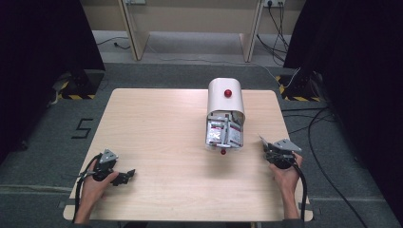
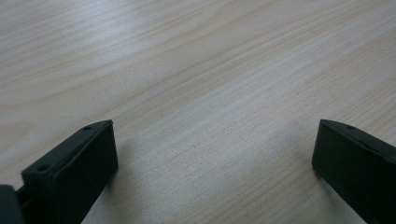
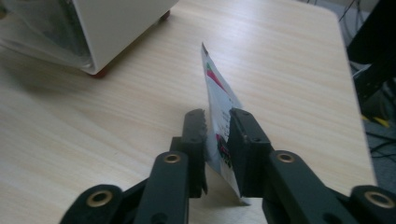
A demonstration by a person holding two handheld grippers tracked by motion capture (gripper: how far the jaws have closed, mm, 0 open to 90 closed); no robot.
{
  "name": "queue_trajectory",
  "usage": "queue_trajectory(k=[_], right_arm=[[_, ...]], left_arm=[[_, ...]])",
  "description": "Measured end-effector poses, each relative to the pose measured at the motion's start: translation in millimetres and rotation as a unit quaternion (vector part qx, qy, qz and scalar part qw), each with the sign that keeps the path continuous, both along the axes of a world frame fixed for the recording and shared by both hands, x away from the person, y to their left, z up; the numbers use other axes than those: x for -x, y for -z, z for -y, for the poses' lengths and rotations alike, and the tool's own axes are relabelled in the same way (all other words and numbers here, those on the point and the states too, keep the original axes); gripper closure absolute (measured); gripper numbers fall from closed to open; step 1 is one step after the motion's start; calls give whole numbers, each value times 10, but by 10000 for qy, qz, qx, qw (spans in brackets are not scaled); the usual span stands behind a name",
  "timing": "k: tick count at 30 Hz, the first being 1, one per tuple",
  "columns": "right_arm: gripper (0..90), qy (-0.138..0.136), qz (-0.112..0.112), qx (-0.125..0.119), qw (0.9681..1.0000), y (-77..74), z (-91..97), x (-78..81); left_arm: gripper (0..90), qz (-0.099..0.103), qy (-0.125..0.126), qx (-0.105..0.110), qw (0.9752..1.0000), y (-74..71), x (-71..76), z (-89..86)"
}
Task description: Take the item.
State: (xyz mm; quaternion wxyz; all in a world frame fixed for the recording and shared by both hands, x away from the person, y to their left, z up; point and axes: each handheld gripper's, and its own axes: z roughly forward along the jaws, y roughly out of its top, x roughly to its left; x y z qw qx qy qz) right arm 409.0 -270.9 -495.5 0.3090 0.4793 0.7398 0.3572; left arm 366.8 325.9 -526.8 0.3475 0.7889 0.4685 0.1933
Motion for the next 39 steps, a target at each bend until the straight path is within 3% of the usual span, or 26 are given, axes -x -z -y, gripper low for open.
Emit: queue_trajectory(k=[3, 4, 14, 25, 26, 39], right_arm=[[683, -9, -38, 5, 10000, 17, -25, -11], [638, -16, -91, -82, 9999, 30, -32, -23], [519, 1, -246, -587, 9980, 43, -24, -40], [461, 4, -207, -817, 9964, 0, -32, -15], [438, 48, -192, -932, 9954, -24, -29, -1], [314, 2, -236, -1028, 9944, -137, -126, 153]], left_arm=[[0, 0, 1, 0, 10000, 0, 0, 0], [0, -4, 5, 2, 10000, -1, 0, -1], [0, 3, -1, 9, 10000, 1, -1, 0], [0, 0, 2, 10, 10000, 1, -1, 0], [0, 0, 2, 9, 10000, 1, -1, 0], [0, 1, 2, 10, 10000, 1, -1, 0]])
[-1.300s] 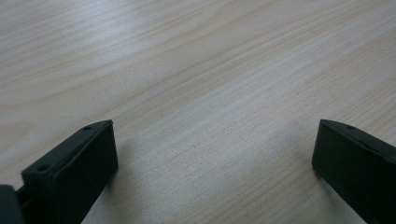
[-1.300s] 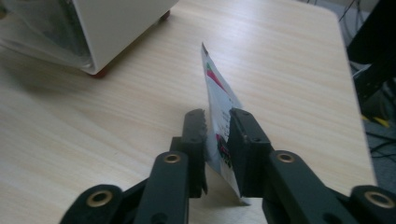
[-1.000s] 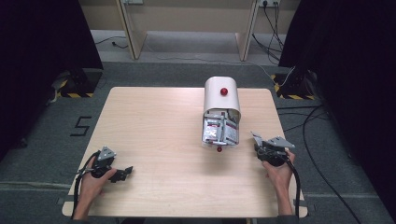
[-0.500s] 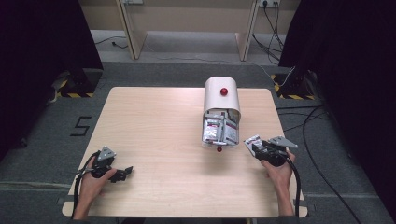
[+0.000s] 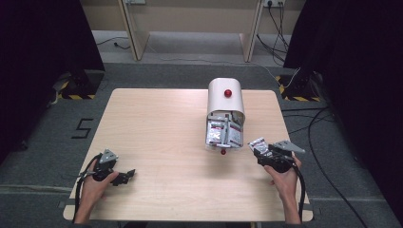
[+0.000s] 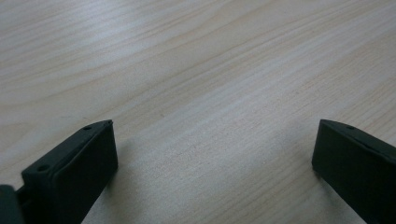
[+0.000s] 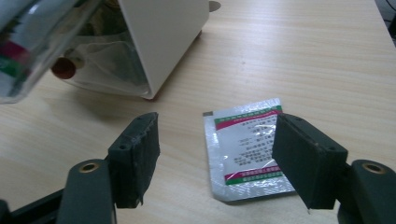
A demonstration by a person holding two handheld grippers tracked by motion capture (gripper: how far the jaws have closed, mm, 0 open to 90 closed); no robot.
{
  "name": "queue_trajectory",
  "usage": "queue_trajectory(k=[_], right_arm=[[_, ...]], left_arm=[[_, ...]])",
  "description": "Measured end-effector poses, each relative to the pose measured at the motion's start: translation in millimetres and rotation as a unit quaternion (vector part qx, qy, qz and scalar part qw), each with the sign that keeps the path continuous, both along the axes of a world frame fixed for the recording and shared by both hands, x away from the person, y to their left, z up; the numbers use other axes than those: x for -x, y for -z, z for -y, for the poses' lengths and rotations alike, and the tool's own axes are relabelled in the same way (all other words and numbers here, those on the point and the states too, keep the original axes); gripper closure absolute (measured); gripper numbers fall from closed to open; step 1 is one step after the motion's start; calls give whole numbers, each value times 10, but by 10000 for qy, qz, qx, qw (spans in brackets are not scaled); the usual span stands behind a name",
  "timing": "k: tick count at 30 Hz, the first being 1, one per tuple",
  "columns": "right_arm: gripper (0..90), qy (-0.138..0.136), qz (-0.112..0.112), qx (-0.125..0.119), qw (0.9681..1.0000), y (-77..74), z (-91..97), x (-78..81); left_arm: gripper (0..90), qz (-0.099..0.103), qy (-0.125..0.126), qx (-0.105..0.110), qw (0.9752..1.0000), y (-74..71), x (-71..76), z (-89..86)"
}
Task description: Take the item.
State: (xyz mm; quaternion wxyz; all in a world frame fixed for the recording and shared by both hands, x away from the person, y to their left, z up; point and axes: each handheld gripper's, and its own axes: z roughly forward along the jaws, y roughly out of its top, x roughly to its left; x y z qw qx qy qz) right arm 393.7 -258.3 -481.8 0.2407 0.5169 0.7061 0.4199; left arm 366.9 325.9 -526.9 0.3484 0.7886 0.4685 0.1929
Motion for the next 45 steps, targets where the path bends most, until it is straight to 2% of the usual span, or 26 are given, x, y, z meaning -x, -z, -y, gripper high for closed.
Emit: queue_trajectory(k=[9, 21, 45], right_arm=[[272, -223, 56, 12, 9997, -62, -158, 154], [208, -471, 22, 25, 9989, -35, -284, 289], [197, -732, -21, 71, 9973, 40, -355, 522]], left_arm=[[0, -1, 27, -2, 10000, 0, 2, -6], [0, -1, 28, 3, 10000, 0, 3, -6], [0, 0, 40, -2, 10000, 0, 4, -8]])
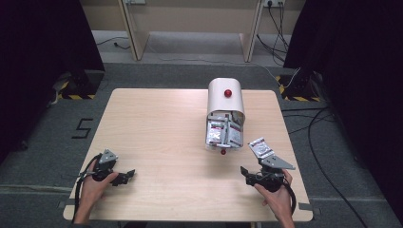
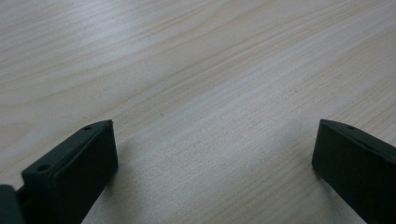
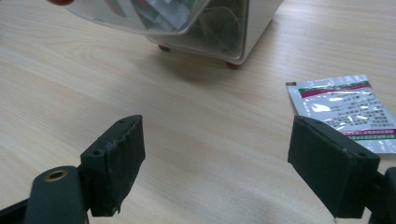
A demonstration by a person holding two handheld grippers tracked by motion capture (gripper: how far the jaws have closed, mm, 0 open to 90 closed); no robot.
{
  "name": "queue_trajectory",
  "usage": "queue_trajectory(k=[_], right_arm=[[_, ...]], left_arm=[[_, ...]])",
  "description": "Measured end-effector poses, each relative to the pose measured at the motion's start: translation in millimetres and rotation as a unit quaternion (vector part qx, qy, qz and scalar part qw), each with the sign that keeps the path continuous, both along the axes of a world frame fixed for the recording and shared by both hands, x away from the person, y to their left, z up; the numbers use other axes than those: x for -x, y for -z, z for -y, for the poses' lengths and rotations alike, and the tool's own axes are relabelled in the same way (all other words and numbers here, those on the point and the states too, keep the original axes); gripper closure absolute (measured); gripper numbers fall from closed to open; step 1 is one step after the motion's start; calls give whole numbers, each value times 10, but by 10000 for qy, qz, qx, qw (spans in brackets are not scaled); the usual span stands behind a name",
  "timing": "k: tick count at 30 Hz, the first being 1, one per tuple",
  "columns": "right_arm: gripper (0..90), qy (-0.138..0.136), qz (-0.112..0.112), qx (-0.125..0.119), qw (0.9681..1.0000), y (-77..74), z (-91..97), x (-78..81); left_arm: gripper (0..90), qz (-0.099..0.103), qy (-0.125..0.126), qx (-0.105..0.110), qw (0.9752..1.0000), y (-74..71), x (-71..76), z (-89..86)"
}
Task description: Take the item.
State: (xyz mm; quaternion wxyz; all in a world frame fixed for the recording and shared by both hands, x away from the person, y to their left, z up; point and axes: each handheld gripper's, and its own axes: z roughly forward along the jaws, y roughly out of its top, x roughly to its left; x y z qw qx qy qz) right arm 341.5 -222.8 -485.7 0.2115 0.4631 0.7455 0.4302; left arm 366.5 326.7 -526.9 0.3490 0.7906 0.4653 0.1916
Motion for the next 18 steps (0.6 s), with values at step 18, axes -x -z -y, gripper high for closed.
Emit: queue_trajectory(k=[18], right_arm=[[198, -26, -151, 14, 9999, 140, 35, 186]], left_arm=[[0, 1, 0, 1, 10000, 0, 0, 0]])
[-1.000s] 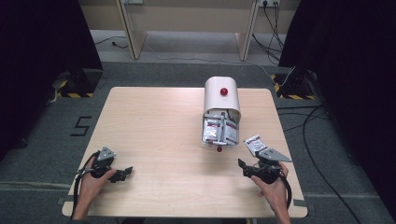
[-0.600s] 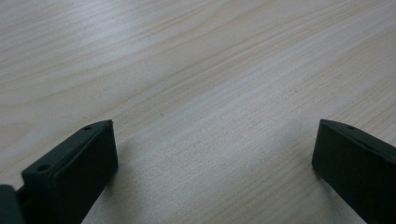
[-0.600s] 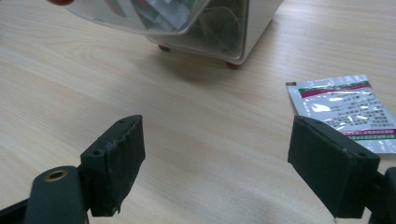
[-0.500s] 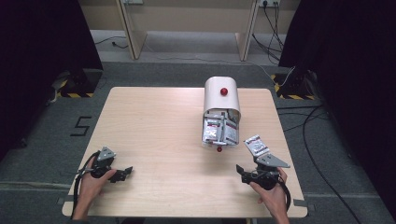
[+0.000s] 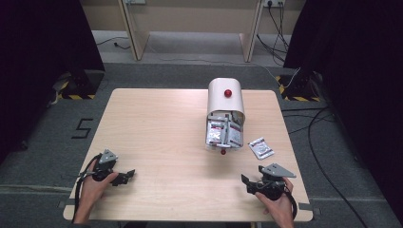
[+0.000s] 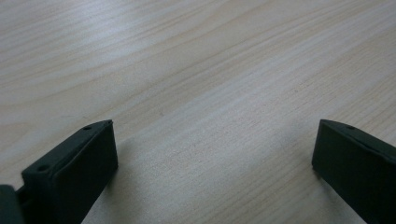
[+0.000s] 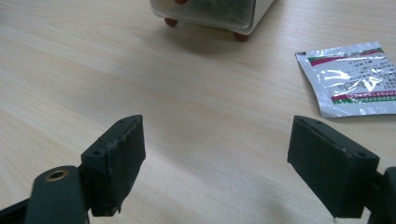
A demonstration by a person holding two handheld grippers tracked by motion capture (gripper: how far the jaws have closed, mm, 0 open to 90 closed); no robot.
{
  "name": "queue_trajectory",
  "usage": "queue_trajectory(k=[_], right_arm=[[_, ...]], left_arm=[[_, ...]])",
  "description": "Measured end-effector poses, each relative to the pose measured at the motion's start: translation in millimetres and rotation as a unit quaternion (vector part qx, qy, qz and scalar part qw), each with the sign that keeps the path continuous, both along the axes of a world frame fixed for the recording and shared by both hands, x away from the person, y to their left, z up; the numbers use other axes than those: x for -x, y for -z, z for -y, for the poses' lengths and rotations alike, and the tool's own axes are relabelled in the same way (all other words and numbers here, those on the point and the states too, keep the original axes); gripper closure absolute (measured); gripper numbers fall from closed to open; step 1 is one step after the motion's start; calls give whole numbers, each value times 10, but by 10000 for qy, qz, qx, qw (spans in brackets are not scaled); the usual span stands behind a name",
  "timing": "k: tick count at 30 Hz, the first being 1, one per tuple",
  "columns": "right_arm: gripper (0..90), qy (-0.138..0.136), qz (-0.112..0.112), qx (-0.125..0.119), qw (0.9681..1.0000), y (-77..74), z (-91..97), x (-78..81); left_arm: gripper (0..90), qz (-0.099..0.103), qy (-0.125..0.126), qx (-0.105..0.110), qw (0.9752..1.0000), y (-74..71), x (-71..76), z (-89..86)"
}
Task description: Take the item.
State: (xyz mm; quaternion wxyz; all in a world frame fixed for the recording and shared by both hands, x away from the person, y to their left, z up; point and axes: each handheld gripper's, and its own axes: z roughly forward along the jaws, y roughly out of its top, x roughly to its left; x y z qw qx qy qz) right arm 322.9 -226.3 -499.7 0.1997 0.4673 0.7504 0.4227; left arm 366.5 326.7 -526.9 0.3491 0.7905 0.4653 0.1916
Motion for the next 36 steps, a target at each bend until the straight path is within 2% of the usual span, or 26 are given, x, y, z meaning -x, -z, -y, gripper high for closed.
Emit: queue_trajectory(k=[16, 36], right_arm=[[184, 47, -64, -78, 9999, 71, 4, 131], [189, 72, -54, -59, 9999, 149, -11, 263]], left_arm=[[0, 0, 0, 0, 10000, 0, 0, 0], [0, 3, 16, 5, 10000, 1, 6, -3]])
